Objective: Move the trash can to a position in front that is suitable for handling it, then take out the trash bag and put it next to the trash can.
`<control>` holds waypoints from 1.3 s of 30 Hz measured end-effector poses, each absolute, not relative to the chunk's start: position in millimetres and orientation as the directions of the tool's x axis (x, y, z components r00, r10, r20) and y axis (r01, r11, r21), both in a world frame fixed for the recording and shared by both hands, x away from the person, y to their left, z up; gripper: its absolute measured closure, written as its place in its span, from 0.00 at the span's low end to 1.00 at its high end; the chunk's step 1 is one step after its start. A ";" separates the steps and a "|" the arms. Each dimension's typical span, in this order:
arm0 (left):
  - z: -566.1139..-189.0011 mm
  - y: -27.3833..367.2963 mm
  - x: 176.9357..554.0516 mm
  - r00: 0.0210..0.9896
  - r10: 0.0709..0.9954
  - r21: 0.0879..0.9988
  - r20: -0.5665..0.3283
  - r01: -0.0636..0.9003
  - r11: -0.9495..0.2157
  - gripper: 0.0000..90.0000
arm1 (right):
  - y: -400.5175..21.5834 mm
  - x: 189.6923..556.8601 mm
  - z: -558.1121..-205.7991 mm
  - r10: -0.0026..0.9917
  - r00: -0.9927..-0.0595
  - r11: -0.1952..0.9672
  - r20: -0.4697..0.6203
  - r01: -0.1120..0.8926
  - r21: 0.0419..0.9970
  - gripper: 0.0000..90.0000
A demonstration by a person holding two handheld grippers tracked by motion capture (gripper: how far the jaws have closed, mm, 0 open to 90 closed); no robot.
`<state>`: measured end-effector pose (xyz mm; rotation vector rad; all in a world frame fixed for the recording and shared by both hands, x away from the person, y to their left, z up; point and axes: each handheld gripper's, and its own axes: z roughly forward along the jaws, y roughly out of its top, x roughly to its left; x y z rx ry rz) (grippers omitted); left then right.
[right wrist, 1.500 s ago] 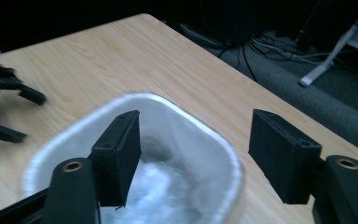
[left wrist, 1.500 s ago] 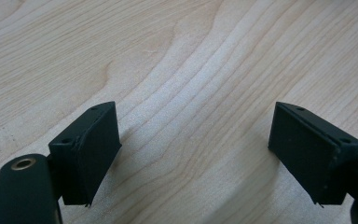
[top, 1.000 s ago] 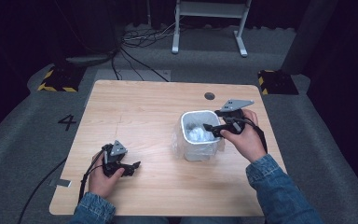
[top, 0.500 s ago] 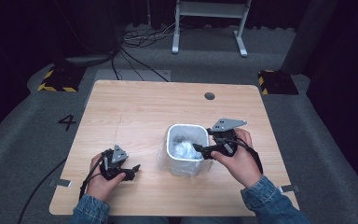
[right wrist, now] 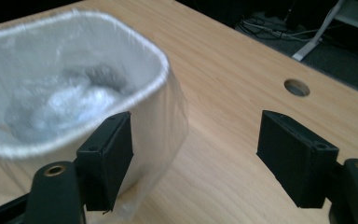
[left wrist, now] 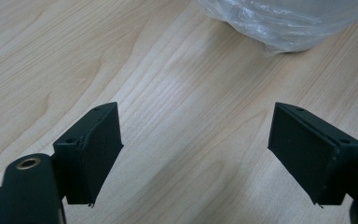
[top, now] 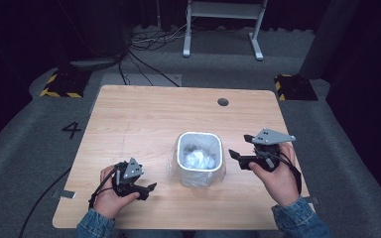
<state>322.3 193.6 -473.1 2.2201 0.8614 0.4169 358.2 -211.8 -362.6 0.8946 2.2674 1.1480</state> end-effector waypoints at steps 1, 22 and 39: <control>-472.5 193.4 322.7 0.730 0.682 0.719 0.036 0.456 -0.525 0.20 | -215.7 356.8 -366.1 0.720 -0.688 0.445 -0.090 0.358 0.821 0.30; -469.9 163.9 326.7 0.811 0.584 0.774 0.028 0.353 -0.526 0.30 | -229.6 338.9 -438.7 0.665 -0.733 0.536 -0.141 0.337 0.774 0.23; -474.6 155.0 344.0 0.857 0.512 0.784 -0.064 0.360 -0.505 0.83 | -192.6 344.1 -471.4 0.530 -0.847 0.524 -0.041 0.289 0.802 0.51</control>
